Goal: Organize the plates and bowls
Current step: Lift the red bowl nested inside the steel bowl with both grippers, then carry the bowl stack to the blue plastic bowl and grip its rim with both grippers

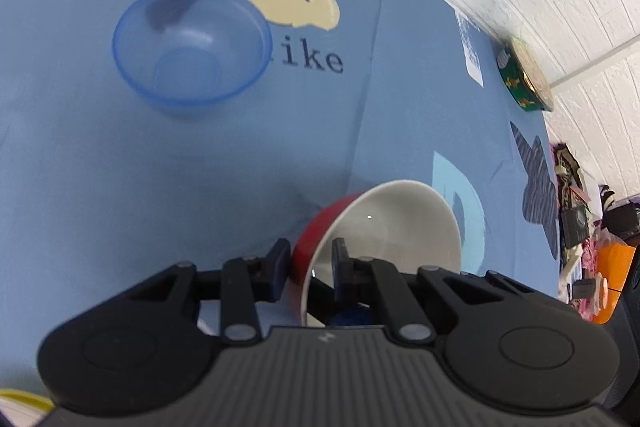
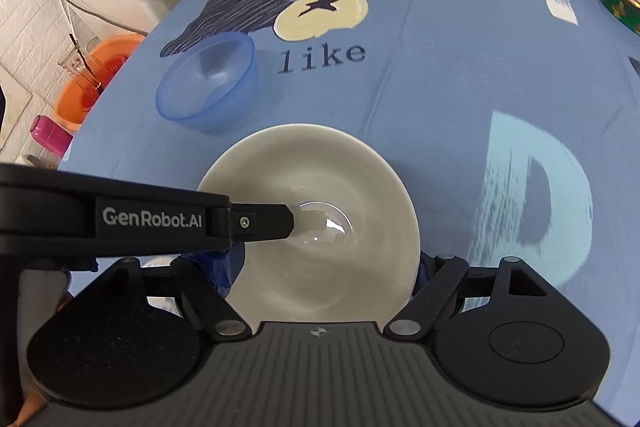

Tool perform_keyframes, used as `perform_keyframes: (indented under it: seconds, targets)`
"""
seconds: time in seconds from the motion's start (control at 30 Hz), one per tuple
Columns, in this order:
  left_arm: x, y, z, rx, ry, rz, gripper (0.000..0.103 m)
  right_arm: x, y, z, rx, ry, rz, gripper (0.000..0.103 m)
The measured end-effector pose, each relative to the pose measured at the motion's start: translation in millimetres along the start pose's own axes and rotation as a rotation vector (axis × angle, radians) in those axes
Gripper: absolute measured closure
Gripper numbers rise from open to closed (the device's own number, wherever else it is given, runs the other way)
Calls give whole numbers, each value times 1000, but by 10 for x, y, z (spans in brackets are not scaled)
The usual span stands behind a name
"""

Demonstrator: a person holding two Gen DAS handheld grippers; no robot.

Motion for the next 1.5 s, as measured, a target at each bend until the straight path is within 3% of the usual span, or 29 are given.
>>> perform_keyframes:
  seconds: [0.27,0.53,0.8,1.0,1.03,1.07,1.13,1.33,1.5]
  targets:
    - [382,524,220,-40,60,-9,97,521,444,-105,13,53,15,35]
    - [619,1267,451,-96,126,-63,97,964,1166,-149,-23,153,13,35]
    - [515,1853,450,-139,133,-136,97,938,1708,-78,-85,185,-20,35]
    - [403,1968,405,-146,147,-153,92,848,1820,13,-115,166,-26,36]
    - [411,1972,412,-157,157,-149,85,849,1817,29,-120,157,-23,36]
    - [420,1973,413,-159,168,-146,70,856,1813,36,-125,149,-18,36]
    - [457,1967,439,-179,186,-138,57,918,1835,25,-131,142,4,35]
    - [809,1861,457,-257,158,-3,51,1211,1824,-17,-73,238,88,34]
    - [1231,1705,282,-303,147,118,48,1423,1849,24,-70,239,172,34]
Point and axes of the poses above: each gripper's, at about its wrist camera, not at the fingertips, and x roughly against the way its jaws point, z to its right, y to its underside, the point moved 1 cm from there along -x, roughly the way its jaws point, and after that the axes turned 6 degrees about -x, right-handed, at the moved point
